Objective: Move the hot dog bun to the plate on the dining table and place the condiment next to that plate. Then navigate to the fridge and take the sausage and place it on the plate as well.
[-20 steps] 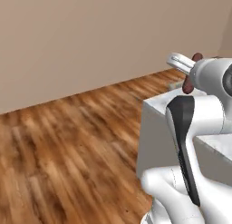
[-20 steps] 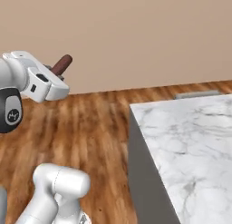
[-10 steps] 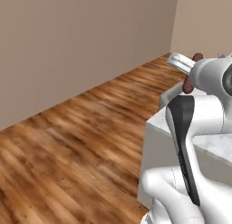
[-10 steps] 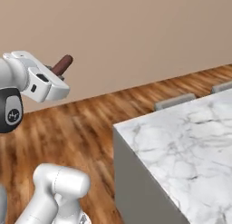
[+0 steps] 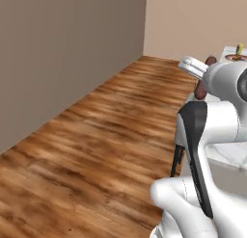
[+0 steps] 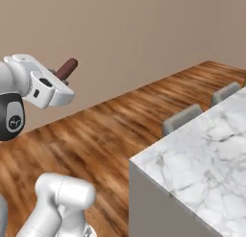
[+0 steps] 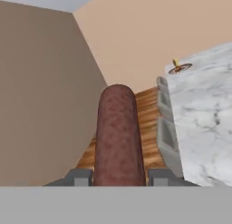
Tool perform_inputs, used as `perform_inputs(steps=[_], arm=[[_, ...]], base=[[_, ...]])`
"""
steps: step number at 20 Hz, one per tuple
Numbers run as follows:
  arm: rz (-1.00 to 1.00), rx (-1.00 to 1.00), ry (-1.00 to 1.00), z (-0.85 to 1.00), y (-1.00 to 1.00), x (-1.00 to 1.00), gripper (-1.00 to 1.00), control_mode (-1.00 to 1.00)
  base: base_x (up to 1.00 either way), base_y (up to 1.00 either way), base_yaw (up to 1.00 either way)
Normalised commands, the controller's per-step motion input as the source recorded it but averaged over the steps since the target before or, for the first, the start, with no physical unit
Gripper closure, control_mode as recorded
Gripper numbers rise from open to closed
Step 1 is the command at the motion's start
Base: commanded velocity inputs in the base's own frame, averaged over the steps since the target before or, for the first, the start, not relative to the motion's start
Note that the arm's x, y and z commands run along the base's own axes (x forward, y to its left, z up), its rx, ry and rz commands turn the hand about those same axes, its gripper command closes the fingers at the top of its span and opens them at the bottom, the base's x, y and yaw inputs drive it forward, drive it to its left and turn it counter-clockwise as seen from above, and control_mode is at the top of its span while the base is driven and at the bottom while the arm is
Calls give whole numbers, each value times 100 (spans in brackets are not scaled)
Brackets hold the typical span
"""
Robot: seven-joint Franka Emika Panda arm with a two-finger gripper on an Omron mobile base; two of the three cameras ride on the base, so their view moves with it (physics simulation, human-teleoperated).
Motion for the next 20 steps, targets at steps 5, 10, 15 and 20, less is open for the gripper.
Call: perform_inputs(steps=[5,10,15,20], arm=[[0,0,0,0,0,0,100,100],[0,0,0,0,0,0,100,100],[0,0,0,0,0,0,100,100],[0,0,0,0,0,0,100,100]], base=[[59,94,-45],[66,90,-47],[72,86,-48],[77,71,-51]])
